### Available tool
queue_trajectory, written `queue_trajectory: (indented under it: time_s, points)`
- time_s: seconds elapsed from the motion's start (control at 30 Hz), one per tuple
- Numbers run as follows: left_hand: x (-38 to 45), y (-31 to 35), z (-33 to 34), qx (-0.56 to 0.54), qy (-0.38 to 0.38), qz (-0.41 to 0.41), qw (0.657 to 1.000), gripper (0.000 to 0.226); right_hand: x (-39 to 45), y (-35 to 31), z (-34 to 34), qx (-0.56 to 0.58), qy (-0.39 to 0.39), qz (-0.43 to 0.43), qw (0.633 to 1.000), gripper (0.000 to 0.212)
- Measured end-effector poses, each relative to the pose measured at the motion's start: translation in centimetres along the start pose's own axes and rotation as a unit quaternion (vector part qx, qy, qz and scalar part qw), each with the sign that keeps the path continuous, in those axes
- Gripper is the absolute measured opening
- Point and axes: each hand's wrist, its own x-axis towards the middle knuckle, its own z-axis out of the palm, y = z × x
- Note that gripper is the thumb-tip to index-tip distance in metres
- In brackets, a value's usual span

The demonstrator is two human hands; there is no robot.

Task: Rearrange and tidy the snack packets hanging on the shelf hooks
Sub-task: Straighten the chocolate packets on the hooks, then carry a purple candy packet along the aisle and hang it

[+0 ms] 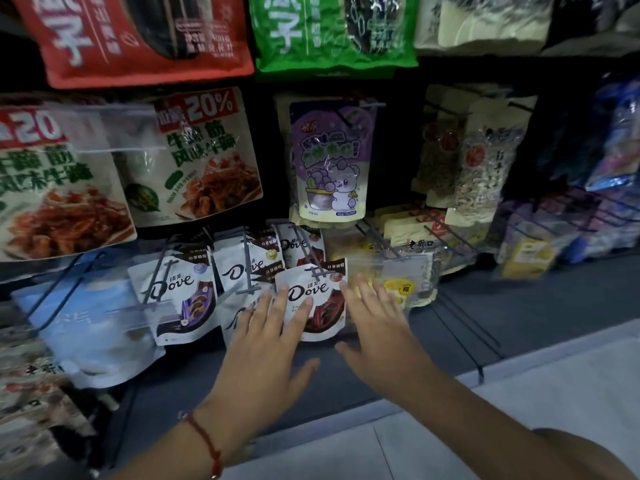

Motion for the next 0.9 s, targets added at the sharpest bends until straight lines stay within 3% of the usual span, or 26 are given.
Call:
queue_trajectory:
  time_s: [0.27,0.47,0.53,0.6,0.73,0.8,0.83,0.9]
  points:
    - [9.2,-1.3,-9.9,0.026,0.023,-0.011,0.999,0.079,4.7,0.9,-10.2,-0.067,0.046,0.019,0.997,0.081]
    - [17.7,-3.3,-10.5,0.047,0.003,-0.044,0.998,0.075,13.0,2.9,-13.1,-0.108,0.058,0.074,0.99,0.083]
    - [19.5,-3.7,-10.4,0.006,-0.009,-0.073,0.997,0.068,15.7,3.7,-12.5,-0.061,0.053,0.098,0.992,0.084]
    - [21.1,-4.3,-9.4,-0.076,-0.018,-0.107,0.991,0.061,18.0,4.2,-11.6,0.084,0.049,0.129,0.987,0.083]
    - [22.7,-5.0,-6.9,-0.371,0.021,-0.15,0.916,0.056,20.4,4.2,-9.3,0.38,0.117,0.184,0.899,0.078]
    - [23.1,-4.6,-6.5,-0.441,0.053,-0.167,0.88,0.059,20.5,3.8,-8.3,0.44,0.138,0.174,0.87,0.054]
    - [23.1,-4.4,-6.3,-0.475,0.074,-0.169,0.86,0.054,20.3,3.7,-7.9,0.463,0.142,0.167,0.859,0.042]
    - [22.7,-4.1,-6.2,-0.563,0.111,-0.14,0.807,0.021,19.6,3.5,-7.8,0.514,0.144,0.154,0.832,0.03]
